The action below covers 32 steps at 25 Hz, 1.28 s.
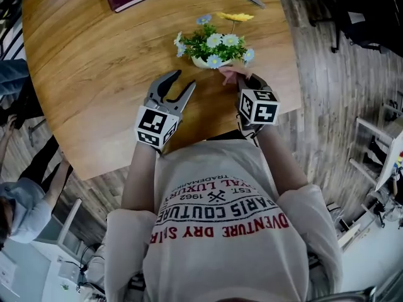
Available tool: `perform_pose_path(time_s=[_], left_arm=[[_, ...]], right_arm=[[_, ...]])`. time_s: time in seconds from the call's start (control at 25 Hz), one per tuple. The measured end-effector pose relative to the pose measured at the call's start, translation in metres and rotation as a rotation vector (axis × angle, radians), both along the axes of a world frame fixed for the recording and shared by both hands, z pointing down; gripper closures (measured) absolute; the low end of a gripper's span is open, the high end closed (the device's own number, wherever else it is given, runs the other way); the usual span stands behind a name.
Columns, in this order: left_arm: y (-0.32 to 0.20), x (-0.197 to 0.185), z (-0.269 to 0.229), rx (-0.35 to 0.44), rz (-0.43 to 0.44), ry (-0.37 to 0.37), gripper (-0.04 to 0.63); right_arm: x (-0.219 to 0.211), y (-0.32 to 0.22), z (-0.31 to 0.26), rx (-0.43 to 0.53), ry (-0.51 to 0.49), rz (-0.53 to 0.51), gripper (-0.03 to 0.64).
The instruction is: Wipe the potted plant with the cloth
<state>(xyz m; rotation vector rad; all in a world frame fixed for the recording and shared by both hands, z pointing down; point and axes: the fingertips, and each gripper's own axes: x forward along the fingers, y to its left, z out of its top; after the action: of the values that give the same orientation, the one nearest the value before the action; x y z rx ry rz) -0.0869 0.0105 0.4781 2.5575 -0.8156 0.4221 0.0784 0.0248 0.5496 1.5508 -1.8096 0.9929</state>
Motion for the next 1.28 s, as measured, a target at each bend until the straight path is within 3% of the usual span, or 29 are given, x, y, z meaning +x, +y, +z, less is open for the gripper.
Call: perform_pose_path(time_s=[0.2, 0.4, 0.56, 1.04, 1.28], left_arm=[[-0.012, 0.021, 0.012, 0.06, 0.081, -0.043, 0.308], [-0.032, 0.041, 0.012, 0.184, 0.149, -0.06, 0.16], [-0.041, 0.059, 0.02, 0.239, 0.276, -0.102, 0.105], [-0.061, 0.095, 0.03, 0.265, 0.466, -0.104, 0.057], [-0.058, 0.108, 0.036, 0.211, 0.537, -0.106, 0.06]], right_arm=[[0.034, -0.014, -0.004, 0.024, 0.075, -0.026, 0.58], [0.059, -0.029, -0.005, 0.035, 0.116, -0.045, 0.58], [0.064, -0.039, -0.003, 0.033, 0.126, -0.074, 0.581], [0.067, -0.061, -0.001, 0.035, 0.122, -0.118, 0.58], [0.069, -0.061, 0.004, 0.024, 0.119, -0.122, 0.58]])
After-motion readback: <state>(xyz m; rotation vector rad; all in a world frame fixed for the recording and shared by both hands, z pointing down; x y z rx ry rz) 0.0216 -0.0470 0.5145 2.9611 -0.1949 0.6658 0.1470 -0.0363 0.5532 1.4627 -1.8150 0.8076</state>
